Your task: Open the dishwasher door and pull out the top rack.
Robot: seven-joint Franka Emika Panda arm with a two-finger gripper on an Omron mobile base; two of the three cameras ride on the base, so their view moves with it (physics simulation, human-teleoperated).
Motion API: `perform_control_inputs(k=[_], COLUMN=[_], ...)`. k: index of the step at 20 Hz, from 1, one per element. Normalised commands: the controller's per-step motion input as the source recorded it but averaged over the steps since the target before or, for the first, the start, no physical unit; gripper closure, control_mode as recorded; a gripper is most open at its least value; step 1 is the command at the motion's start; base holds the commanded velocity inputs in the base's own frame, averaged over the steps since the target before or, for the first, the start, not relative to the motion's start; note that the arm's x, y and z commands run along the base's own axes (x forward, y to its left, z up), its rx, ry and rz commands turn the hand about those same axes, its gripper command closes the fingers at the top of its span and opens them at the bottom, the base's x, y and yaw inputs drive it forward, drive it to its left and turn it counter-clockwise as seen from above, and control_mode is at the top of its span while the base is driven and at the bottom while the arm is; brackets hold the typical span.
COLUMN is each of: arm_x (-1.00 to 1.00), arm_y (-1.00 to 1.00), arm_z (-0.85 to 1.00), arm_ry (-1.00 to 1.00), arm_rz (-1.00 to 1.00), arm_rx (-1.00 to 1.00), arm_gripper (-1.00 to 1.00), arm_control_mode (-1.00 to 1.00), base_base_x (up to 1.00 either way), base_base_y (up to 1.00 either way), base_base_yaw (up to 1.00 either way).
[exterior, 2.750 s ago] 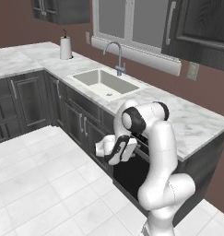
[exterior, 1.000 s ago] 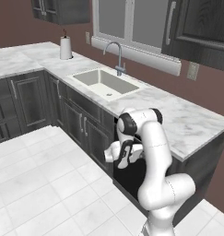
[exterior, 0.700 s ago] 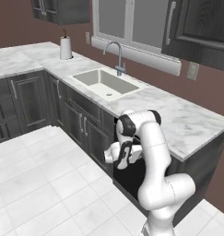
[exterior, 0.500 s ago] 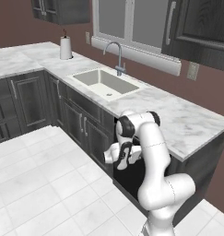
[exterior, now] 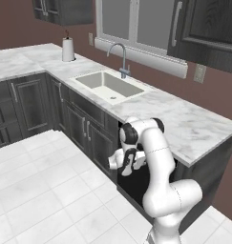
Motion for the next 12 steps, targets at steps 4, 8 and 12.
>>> perform_control_inputs(k=[4, 8, 12], arm_x=[0.19, 0.22, 0.2], arm_y=[-0.11, -0.13, -0.18], arm_z=[-0.14, -0.15, -0.16], arm_ry=[0.0, 0.0, 0.0], arm_rz=[0.0, 0.0, 0.0], arm_rx=[0.0, 0.0, 0.0], arm_gripper=[-1.0, -1.0, -1.0], arm_control_mode=[-1.0, -1.0, -1.0], base_base_x=[0.0, 0.0, 0.0], base_base_y=[0.0, 0.0, 0.0], base_base_yaw=[0.0, 0.0, 0.0])
